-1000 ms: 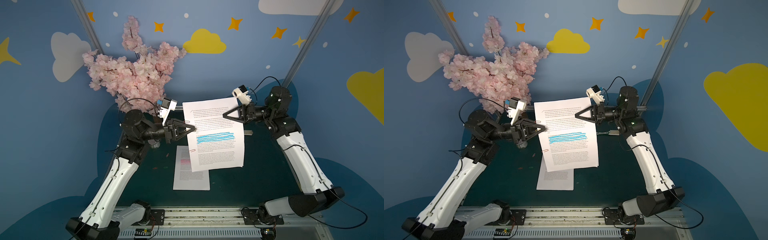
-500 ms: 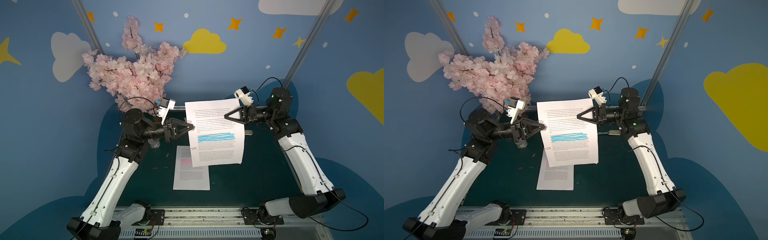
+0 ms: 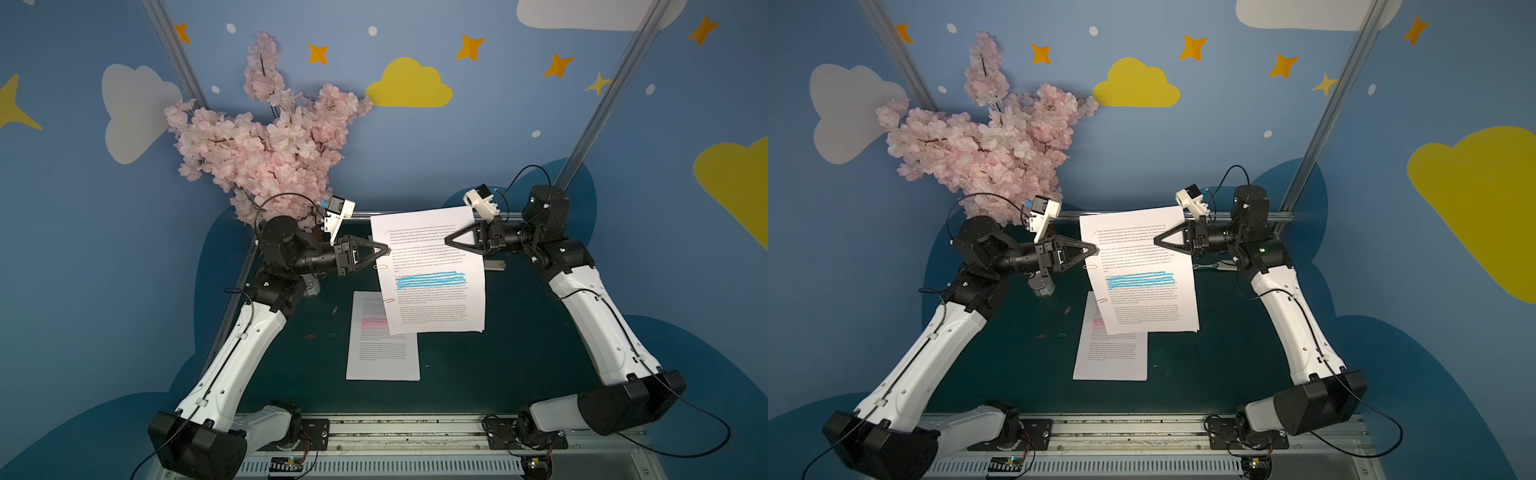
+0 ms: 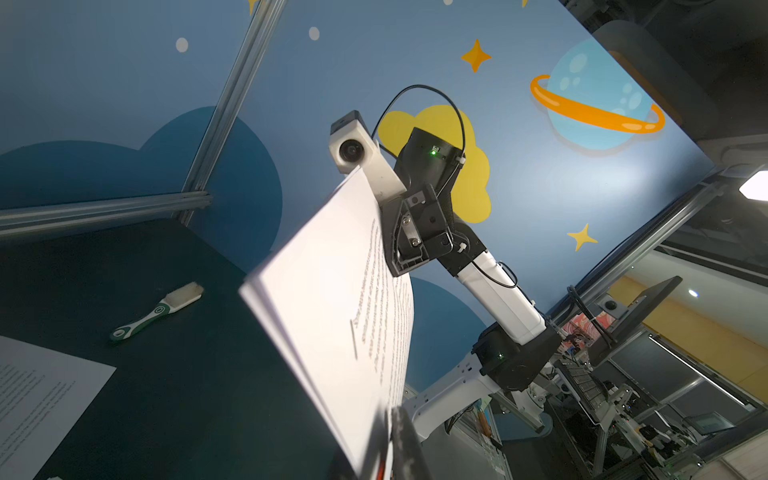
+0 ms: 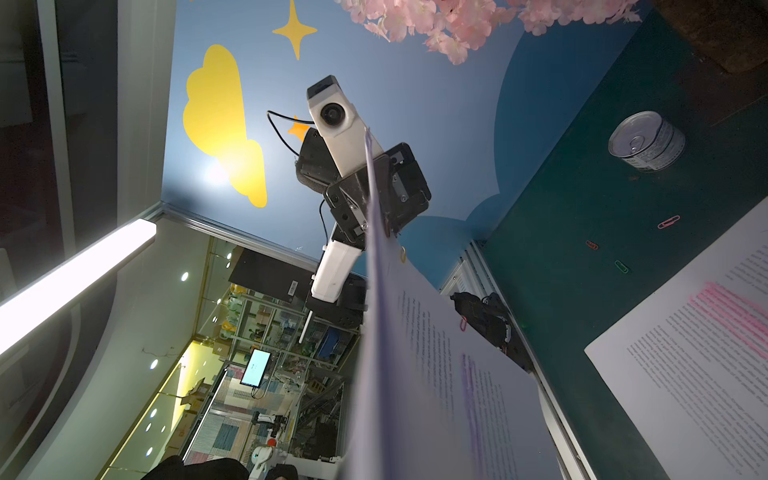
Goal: Unclip the paperclips from the documents
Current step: Remove the paper clip from the document.
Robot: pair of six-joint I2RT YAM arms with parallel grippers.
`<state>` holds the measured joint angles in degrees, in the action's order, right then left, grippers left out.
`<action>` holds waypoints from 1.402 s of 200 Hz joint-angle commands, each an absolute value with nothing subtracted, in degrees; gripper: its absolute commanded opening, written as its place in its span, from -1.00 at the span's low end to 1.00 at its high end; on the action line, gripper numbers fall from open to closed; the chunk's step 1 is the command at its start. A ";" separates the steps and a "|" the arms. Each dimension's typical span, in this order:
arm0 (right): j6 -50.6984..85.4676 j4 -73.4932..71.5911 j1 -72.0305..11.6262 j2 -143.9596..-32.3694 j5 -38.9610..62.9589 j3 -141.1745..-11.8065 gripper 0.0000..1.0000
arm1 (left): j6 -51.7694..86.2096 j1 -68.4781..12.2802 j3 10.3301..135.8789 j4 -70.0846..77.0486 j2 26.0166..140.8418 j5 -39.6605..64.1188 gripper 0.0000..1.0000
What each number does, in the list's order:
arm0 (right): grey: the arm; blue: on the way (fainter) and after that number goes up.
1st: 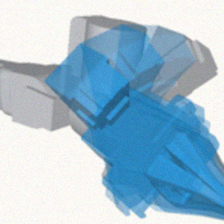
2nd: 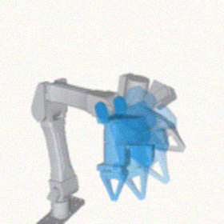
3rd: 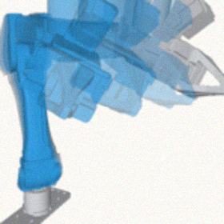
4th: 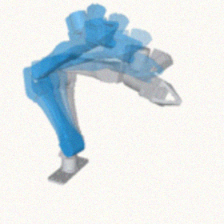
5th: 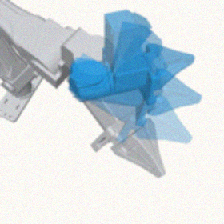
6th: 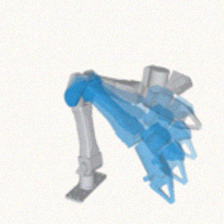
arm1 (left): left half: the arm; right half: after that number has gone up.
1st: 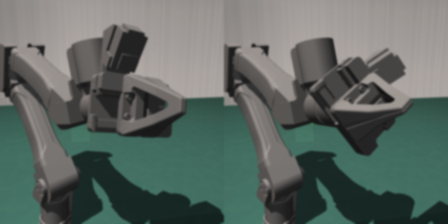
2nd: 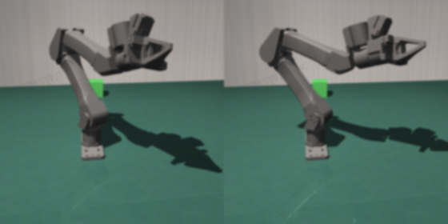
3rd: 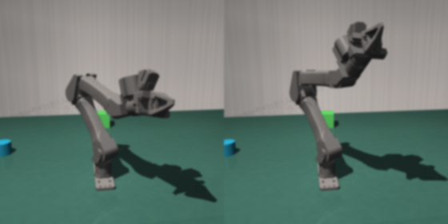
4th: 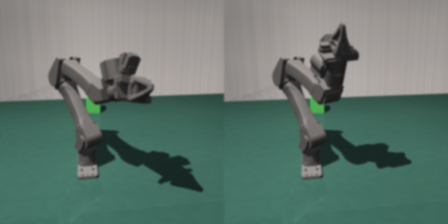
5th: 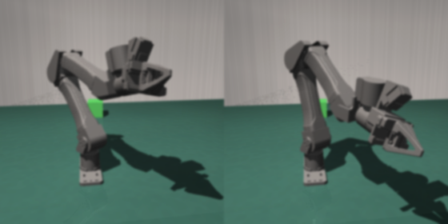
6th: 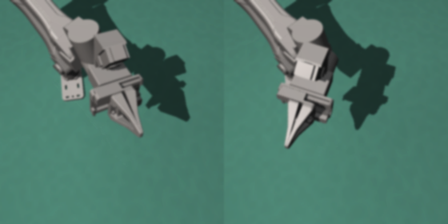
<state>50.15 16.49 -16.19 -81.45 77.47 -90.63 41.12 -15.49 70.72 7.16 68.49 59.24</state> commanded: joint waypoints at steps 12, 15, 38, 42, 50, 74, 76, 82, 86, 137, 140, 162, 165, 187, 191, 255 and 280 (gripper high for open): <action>49.75 13.62 -15.15 -82.52 78.06 -89.93 -1.00 | 42.31 -15.12 68.97 10.38 68.46 58.75 -0.71; 49.72 13.60 -15.17 -82.60 78.11 -89.86 -1.00 | 42.37 -15.05 68.83 10.51 68.42 58.65 -0.71; 50.20 12.76 -14.74 -83.52 78.62 -89.13 -1.00 | 42.39 -14.72 67.88 10.92 68.37 58.19 -0.71; 50.48 12.32 -14.73 -83.71 78.73 -89.00 -1.00 | 42.36 -14.61 67.73 10.96 68.36 57.98 -0.71; 51.25 11.25 -14.74 -84.16 79.24 -88.82 -1.00 | 42.39 -14.44 67.49 11.06 68.31 57.85 -0.70; 52.65 9.65 -14.75 -85.34 80.51 -88.78 -1.00 | 42.45 -13.57 66.82 11.31 68.09 57.40 -0.68; 52.65 9.69 -14.74 -85.41 80.57 -88.79 -1.00 | 42.47 -13.48 66.82 11.29 68.11 57.37 -0.68; 52.48 9.67 -14.76 -85.43 80.60 -88.69 -1.00 | 42.46 -13.27 66.83 11.33 68.02 57.36 -0.69; 52.41 9.67 -14.75 -85.45 80.60 -88.62 -1.00 | 42.48 -13.11 66.80 11.33 67.98 57.32 -0.69; 52.12 9.84 -14.68 -85.65 80.51 -88.24 -1.00 | 42.38 -12.48 66.49 11.03 68.01 58.14 -0.78; 52.10 9.87 -14.68 -85.61 80.47 -88.32 -1.00 | 42.38 -12.48 66.45 11.06 67.98 58.12 -0.78; 52.12 9.87 -14.55 -85.75 80.34 -88.66 -1.00 | 42.29 -12.46 66.36 10.85 67.99 58.42 -0.85; 52.12 9.89 -14.58 -85.73 80.30 -88.61 -1.00 | 42.28 -12.40 66.42 10.83 68.01 58.50 -0.86; 52.21 9.73 -14.46 -85.61 80.15 -88.63 -1.00 | 41.84 -12.35 66.27 10.12 67.87 58.71 -0.94; 52.21 9.75 -14.42 -85.61 80.10 -88.62 -1.00 | 41.89 -12.35 66.20 10.06 67.84 58.72 -0.94; 53.15 8.70 -13.30 -85.52 80.22 -88.43 -1.00 | 41.68 -11.19 65.93 9.14 67.58 58.10 -0.94; 53.17 8.55 -12.24 -85.13 80.33 -87.35 -1.00 | 41.60 -10.22 65.09 8.58 67.33 57.48 -0.94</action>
<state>52.77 10.22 -14.61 -85.80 80.07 -88.33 42.59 -12.05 66.13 9.69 68.53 57.63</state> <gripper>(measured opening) 0.044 0.047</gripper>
